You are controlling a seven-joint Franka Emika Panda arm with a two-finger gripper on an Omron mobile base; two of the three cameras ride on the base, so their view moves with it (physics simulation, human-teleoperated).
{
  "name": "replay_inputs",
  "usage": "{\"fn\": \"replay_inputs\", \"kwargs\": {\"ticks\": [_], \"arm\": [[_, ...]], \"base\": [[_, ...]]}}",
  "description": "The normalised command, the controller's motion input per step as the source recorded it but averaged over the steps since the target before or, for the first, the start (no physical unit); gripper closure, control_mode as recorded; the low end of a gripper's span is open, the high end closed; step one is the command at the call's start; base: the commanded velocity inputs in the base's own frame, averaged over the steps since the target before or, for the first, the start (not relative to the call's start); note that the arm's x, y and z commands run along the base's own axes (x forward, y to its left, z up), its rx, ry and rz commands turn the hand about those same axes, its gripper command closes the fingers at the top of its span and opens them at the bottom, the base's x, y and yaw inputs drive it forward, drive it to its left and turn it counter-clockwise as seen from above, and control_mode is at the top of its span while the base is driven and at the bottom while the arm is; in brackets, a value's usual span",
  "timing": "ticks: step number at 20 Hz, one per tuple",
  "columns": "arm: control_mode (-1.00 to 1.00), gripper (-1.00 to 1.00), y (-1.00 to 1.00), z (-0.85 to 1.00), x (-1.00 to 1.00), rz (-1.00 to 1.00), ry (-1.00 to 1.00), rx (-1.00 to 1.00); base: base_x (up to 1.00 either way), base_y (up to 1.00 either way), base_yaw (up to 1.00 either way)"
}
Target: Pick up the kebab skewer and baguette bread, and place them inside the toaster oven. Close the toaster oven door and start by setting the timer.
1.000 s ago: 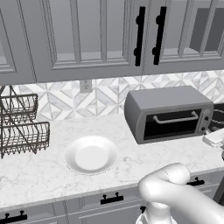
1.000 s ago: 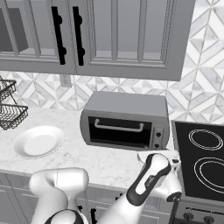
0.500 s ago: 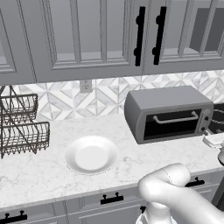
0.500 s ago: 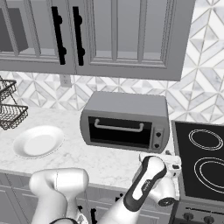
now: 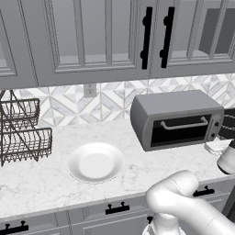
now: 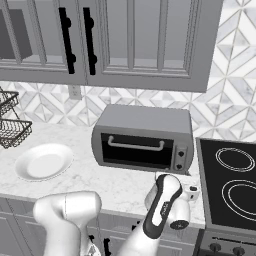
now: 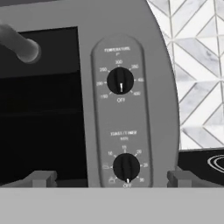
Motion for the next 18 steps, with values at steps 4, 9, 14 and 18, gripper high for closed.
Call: {"fn": "replay_inputs", "kwargs": {"ticks": [4, 9, 14, 18], "arm": [[-1.0, -1.0, -0.19, 0.0, 0.25, 0.0, 0.0, 0.0], [-1.0, -1.0, -0.1, 0.0, 0.05, 0.0, 0.0, 0.0], [-1.0, -1.0, 0.0, 0.0, 0.03, 0.0, 0.0, 0.0], [-1.0, -1.0, 0.0, -0.03, 0.15, 0.0, 0.0, 0.0]], "base": [[0.0, 0.0, 0.0], [0.0, 0.0, 0.0], [0.0, 0.0, 0.0], [0.0, 0.0, 0.0]]}}
